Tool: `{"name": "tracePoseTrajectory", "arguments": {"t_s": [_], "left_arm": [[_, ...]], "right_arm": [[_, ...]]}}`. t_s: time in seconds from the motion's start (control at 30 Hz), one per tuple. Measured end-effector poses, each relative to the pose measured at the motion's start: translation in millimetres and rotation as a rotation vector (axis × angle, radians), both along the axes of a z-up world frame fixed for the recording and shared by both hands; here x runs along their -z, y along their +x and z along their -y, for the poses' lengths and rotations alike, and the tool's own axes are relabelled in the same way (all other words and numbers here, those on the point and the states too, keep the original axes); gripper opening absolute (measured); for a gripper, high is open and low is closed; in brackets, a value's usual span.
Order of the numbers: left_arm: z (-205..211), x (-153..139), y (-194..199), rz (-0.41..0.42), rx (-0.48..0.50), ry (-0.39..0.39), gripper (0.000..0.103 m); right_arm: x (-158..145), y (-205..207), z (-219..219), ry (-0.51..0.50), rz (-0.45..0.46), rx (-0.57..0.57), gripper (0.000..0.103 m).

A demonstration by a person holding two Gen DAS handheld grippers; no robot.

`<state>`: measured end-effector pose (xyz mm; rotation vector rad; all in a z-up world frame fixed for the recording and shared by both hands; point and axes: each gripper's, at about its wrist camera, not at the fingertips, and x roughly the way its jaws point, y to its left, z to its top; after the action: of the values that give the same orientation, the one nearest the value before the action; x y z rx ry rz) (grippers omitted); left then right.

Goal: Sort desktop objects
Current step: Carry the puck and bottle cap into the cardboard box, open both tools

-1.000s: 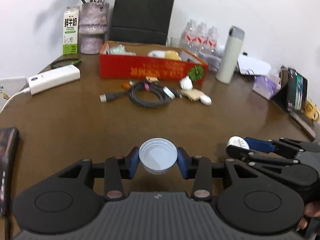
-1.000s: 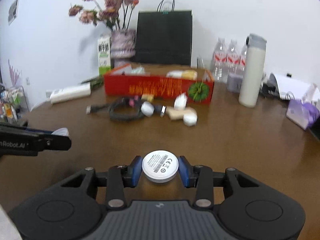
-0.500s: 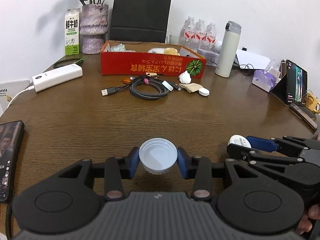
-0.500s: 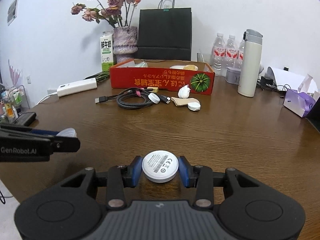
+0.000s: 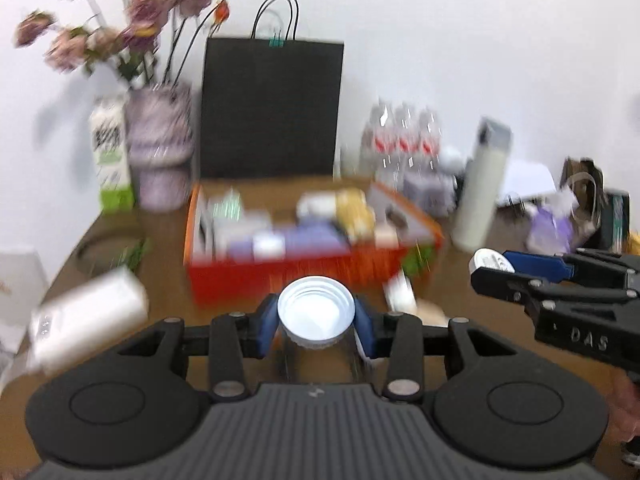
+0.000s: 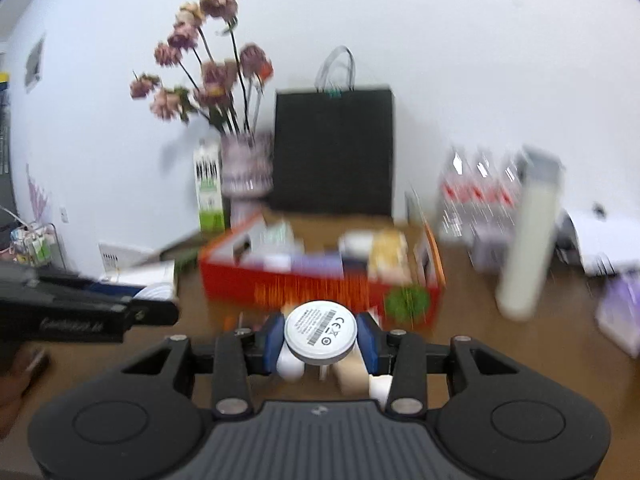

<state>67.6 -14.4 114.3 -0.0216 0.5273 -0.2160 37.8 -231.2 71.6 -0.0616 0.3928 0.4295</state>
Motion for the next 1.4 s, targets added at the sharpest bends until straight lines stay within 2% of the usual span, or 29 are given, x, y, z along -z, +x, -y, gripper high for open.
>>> {"name": "tracePoseTrajectory", "arguments": {"t_s": [0.07, 0.17, 0.27, 0.37, 0.47, 0.57, 0.63, 0.67, 0.7, 0.77, 0.87, 0.93, 1.0, 1.07, 1.1, 1.27, 1.4], "left_arm": [[-4.8, -12.6, 55.8, -0.028, 0.001, -0.009, 0.041], [-6.8, -13.4, 138.9, -0.088, -0.015, 0.004, 0.041], [-11.3, 4.4, 220.5, -0.141, -0.060, 0.039, 0.041], [-16.5, 26.4, 282.7, -0.220, -0.109, 0.037, 0.041], [-24.2, 43.6, 317.5, -0.262, -0.166, 0.035, 0.043], [-31.8, 51.3, 327.1, -0.279, -0.175, 0.027, 0.044], [-39.7, 48.7, 327.4, -0.268, -0.179, 0.019, 0.054], [-45.6, 46.2, 325.7, -0.262, -0.174, 0.003, 0.055], [-50.0, 42.9, 324.0, -0.252, -0.180, -0.008, 0.056], [-59.1, 32.2, 315.7, -0.243, -0.197, -0.017, 0.058], [-62.1, 15.3, 296.5, -0.233, -0.197, 0.011, 0.065], [-59.0, 4.0, 272.6, -0.224, -0.195, 0.032, 0.079], [-58.7, -3.4, 244.7, -0.234, -0.229, 0.025, 0.086], [-57.2, -5.8, 209.8, -0.217, -0.226, -0.004, 0.088], [-55.8, -6.2, 193.6, -0.207, -0.215, -0.014, 0.092], [-39.0, 1.5, 94.9, -0.124, -0.194, 0.014, 0.100], [-28.2, 27.0, 15.6, -0.075, -0.180, 0.015, 0.103]], "right_arm": [[-16.1, 47.4, -5.7, 0.031, -0.004, -0.024, 0.038], [-31.4, 132.9, -14.0, 0.110, -0.120, -0.054, 0.038], [-30.2, 218.8, -28.8, 0.141, -0.242, -0.055, 0.038], [-13.8, 289.9, -46.0, 0.178, -0.367, -0.058, 0.038], [9.6, 337.0, -62.0, 0.166, -0.438, -0.031, 0.038], [36.6, 369.0, -76.4, 0.136, -0.511, -0.019, 0.040], [49.7, 377.6, -79.7, 0.145, -0.537, -0.032, 0.039], [52.9, 382.0, -80.5, 0.153, -0.544, -0.036, 0.039], [54.4, 384.3, -79.3, 0.173, -0.542, -0.035, 0.045], [50.9, 382.8, -76.0, 0.203, -0.535, -0.048, 0.047], [33.0, 372.8, -69.3, 0.187, -0.487, -0.022, 0.051], [21.2, 359.6, -64.3, 0.138, -0.458, 0.009, 0.058], [10.2, 336.2, -58.1, 0.075, -0.413, 0.029, 0.062], [3.9, 301.7, -46.4, 0.036, -0.355, 0.028, 0.073], [3.1, 284.5, -41.0, 0.030, -0.328, 0.019, 0.079], [10.1, 184.9, -24.3, -0.029, -0.250, -0.002, 0.082], [21.6, 99.1, -15.9, -0.062, -0.204, -0.018, 0.086]]}}
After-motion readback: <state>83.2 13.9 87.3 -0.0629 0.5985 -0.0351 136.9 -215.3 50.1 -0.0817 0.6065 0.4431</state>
